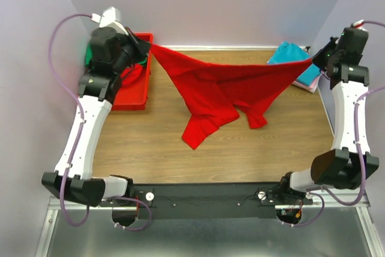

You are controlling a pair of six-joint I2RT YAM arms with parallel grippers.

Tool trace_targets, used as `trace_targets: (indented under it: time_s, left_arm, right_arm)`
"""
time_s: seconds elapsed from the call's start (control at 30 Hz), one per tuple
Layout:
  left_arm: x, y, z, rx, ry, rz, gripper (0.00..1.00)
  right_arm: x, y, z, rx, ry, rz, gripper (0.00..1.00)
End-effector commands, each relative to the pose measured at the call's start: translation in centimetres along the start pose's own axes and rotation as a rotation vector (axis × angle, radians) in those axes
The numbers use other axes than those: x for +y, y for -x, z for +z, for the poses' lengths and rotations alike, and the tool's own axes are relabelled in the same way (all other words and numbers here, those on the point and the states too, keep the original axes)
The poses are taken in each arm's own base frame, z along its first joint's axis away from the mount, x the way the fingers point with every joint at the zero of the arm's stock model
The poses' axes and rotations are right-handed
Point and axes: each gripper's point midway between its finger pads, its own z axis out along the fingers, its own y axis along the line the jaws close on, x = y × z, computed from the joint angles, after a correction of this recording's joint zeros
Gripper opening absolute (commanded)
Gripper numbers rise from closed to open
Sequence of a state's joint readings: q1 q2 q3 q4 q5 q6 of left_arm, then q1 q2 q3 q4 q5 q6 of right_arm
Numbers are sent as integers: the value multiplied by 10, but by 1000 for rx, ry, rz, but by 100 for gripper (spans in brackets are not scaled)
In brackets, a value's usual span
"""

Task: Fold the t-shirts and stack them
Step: Flatten the tshirt out

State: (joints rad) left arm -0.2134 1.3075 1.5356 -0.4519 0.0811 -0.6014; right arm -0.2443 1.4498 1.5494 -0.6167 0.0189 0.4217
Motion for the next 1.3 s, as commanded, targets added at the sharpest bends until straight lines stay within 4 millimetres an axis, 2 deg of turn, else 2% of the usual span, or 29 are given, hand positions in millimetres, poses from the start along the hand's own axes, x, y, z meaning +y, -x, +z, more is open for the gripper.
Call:
trace_targets:
  time_s: [0.0,0.07,0.13,0.17,0.23,0.27,0.3,0.37,0.4,0.47,0.5,0.53,0.63,0.73,0.8,0.83,0.9,0.93,1.03,1.07,1.13,1.17,1.23,1.27]
  left_arm:
    - [-40,64,-55,-168,-95,-27,0]
    - [-63,95,-92,-276,-161,-24,0]
    - [-76,115,-118,-357,-197,-27,0]
    - [-84,127,-142,-415,-228,-22,0]
    - [-97,145,-178,-504,-270,-22,0]
    - [-104,154,-194,-541,-292,-16,0]
    - [-105,155,-200,-549,-298,-17,0]
    - [-116,167,-234,-613,-343,-10,0]
    - [-120,171,-245,-636,-356,-9,0]
    - [-128,181,-275,-697,-387,-7,0]
    - [-129,184,-284,-714,-391,-7,0]
    - [-133,191,-302,-756,-403,-6,0]
    - [-142,203,-329,-822,-436,4,0]
    - [-149,211,-337,-854,-462,17,0]
    - [-151,208,-315,-811,-465,29,0]
    - [-151,202,-289,-753,-471,33,0]
    - [-149,191,-253,-675,-469,39,0]
    - [-145,179,-217,-596,-460,43,0]
    - [-137,160,-164,-485,-443,59,0]
    - [-134,153,-138,-436,-435,63,0]
    - [-132,148,-116,-409,-428,89,0]
    - [-130,143,-93,-379,-424,104,0]
    - [-134,148,-83,-382,-435,117,0]
    - [-133,143,-61,-347,-437,125,0]
  right_arm:
    - [16,43,-56,-118,51,29,2]
    - [25,65,-86,-199,85,44,2]
    - [31,80,-109,-258,108,55,2]
    - [33,87,-127,-297,121,64,2]
    - [34,98,-149,-356,130,72,2]
    - [33,104,-167,-398,131,80,2]
    - [34,106,-177,-419,141,82,2]
    - [32,114,-198,-474,139,90,2]
    - [33,121,-218,-519,152,95,2]
    - [30,128,-238,-574,145,103,2]
    - [29,132,-248,-599,145,101,2]
    - [28,139,-266,-646,144,107,2]
    - [26,152,-294,-721,140,118,2]
    - [27,158,-300,-744,141,122,2]
    - [29,159,-290,-726,141,122,2]
    - [29,153,-271,-685,134,117,2]
    - [29,144,-249,-632,126,113,2]
    - [28,134,-230,-585,123,110,2]
    - [28,118,-194,-502,117,102,1]
    - [26,114,-184,-482,109,102,1]
    - [21,101,-154,-421,79,105,1]
    - [21,99,-145,-405,76,108,1]
    - [20,87,-114,-342,64,108,1]
    - [21,87,-106,-332,67,107,1]
